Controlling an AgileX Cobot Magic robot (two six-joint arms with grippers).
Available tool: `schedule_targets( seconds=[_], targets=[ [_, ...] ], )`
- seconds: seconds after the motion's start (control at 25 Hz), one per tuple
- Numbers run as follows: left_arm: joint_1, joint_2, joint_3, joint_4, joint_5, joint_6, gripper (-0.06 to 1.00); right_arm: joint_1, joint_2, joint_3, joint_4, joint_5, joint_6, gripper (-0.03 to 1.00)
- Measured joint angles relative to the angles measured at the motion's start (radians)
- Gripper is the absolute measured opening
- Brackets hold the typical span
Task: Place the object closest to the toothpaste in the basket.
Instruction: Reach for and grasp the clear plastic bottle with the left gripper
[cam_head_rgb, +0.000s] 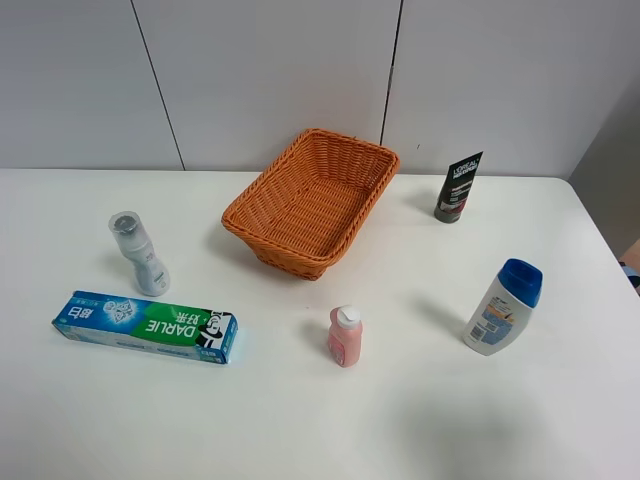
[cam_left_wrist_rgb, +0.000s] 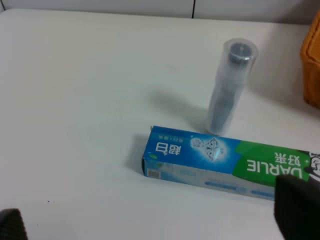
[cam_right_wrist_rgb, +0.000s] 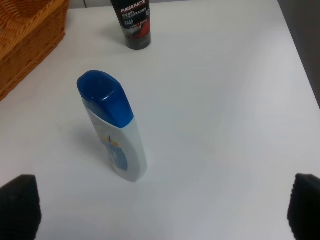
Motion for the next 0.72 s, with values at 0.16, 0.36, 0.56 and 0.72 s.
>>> schedule_targets(
  seconds=[0.16, 0.36, 0.56, 0.72],
  targets=[
    [0.0, 0.0, 0.0, 0.0, 0.0, 0.0, 0.99, 0.0, 0.0, 0.0, 0.0, 0.0, 0.0, 0.99],
    [0.0, 0.0, 0.0, 0.0, 0.0, 0.0, 0.99, 0.0, 0.0, 0.0, 0.0, 0.0, 0.0, 0.99],
    [0.0, 0.0, 0.0, 0.004, 0.0, -0.007, 0.99, 0.0, 0.0, 0.0, 0.0, 0.0, 0.0, 0.99],
    [0.0, 0.053, -0.019, 0.01, -0.138, -0.021, 0.99, 0.0, 0.0, 0.0, 0.0, 0.0, 0.0, 0.99]
  ],
)
